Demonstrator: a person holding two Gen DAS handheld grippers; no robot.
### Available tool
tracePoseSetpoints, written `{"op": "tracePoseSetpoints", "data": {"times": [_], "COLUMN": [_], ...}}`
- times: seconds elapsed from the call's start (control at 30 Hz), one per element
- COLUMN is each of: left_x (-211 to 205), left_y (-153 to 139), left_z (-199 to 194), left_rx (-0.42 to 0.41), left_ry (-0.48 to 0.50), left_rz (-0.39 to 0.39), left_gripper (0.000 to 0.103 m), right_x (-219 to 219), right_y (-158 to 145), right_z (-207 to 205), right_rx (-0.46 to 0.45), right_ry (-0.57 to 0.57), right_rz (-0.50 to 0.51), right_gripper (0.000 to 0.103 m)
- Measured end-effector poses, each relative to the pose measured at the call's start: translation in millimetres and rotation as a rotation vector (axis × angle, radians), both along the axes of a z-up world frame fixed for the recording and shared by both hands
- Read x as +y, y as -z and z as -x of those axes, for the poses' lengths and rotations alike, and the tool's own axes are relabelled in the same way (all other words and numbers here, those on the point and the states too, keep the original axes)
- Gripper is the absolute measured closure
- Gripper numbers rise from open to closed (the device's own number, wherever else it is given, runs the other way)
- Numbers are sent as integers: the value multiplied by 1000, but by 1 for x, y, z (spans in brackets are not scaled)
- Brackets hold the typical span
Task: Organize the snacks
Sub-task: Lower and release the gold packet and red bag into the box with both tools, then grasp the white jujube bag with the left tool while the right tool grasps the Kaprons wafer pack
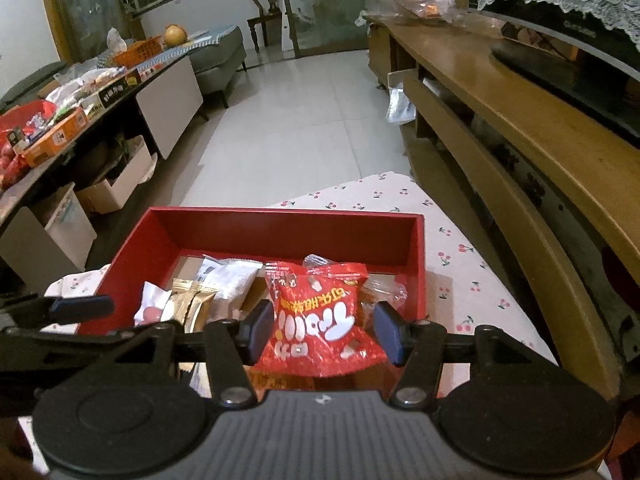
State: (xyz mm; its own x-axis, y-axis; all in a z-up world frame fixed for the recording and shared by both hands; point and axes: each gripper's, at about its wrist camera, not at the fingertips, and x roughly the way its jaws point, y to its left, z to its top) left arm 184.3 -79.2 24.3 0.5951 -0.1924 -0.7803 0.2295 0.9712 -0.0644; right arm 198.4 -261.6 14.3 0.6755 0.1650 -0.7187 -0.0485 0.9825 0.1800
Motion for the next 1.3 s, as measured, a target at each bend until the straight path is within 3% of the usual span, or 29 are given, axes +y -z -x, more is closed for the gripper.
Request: {"op": "tracePoseSetpoints", "data": {"times": [0.27, 0.5, 0.73, 0.8, 0.97, 1.17, 1.3], "left_x": [-17, -45, -57, -59, -53, -42, -32], "left_y": [7, 55, 90, 91, 86, 84, 80], "left_z": [46, 58, 52, 53, 56, 65, 72], "left_rx": [34, 148, 190, 174, 180, 199, 199], "left_ry": [101, 163, 163, 170, 164, 171, 174], "left_rz": [8, -64, -106, -140, -125, -112, -106], "left_gripper": [18, 18, 17, 21, 39, 40, 40], "right_x": [-28, -47, -47, -47, -49, -42, -28], "right_y": [-11, -6, 2, 6, 24, 55, 67], "right_z": [55, 104, 136, 144, 171, 187, 187], "right_rx": [0, 46, 93, 113, 185, 331, 374], "right_ry": [39, 61, 51, 56, 103, 128, 121], "right_rz": [-25, -72, -106, -102, -101, -141, -102], "right_gripper": [37, 37, 36, 36, 34, 32, 32]}}
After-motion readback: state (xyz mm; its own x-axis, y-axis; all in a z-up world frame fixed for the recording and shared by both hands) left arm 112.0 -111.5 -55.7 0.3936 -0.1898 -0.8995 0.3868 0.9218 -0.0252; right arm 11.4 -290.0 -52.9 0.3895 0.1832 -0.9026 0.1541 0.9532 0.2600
